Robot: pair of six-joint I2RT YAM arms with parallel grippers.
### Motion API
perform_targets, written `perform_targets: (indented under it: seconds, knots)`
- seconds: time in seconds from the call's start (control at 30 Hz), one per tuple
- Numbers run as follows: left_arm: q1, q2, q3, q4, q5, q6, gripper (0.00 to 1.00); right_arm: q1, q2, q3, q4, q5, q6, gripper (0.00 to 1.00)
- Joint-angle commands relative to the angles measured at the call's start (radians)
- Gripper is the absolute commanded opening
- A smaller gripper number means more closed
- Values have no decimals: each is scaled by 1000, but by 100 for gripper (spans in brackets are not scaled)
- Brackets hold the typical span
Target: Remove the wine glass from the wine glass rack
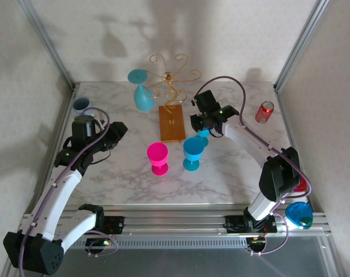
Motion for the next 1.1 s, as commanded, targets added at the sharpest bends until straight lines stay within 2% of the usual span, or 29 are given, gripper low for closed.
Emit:
perform_targets:
  seconds: [0.0,0.67,1.07]
  knots:
    - [-3,-6,-6,21,-4,8,30,6,-15,7,6,6,6,26]
    - [-3,-10,-9,35,2,-3,30,7,-160,34,-35,20,15,34]
    - [-4,10,3,58,2,-7,30,6,-336,77,-151,-67,66,37]
